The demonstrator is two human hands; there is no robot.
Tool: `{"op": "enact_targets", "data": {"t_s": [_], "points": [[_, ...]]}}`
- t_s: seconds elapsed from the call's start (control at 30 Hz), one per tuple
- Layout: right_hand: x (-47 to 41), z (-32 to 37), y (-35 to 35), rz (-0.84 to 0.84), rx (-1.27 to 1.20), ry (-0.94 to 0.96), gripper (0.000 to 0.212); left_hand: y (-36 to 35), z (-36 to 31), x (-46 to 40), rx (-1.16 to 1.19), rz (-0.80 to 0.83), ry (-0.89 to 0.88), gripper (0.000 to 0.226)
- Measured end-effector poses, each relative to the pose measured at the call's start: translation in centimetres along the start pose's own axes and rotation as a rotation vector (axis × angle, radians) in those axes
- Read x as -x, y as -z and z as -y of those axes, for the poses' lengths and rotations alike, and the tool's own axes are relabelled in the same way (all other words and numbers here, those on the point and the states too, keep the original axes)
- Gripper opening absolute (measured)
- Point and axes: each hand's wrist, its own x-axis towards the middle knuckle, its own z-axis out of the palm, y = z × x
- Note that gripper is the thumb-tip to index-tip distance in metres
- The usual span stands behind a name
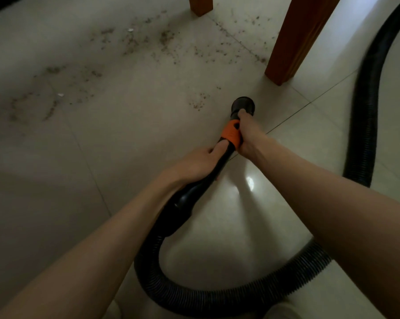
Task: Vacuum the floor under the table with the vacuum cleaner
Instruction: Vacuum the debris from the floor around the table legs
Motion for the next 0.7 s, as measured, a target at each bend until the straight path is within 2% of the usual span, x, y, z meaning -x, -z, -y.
{"op": "enact_targets", "data": {"t_s": [0.1, 0.43, 0.7], "points": [[-0.4, 0.4, -0.1, 0.016, 0.007, -0.013, 0.044, -0.1, -0.1, -0.4, -0.012, -0.030, 0.004, 0.050], [0.0, -2.1, -6.5, 0.213, 0.143, 0.027, 0.044, 2.5, 4.5, 0.7, 0.219, -0.238, 0.175, 0.047], [-0.4, -2.7, -10.3, 0.292, 0.187, 0.043, 0.047, 4.6, 5.9, 0.5, 0.363, -0.293, 0.227, 0.045]]}}
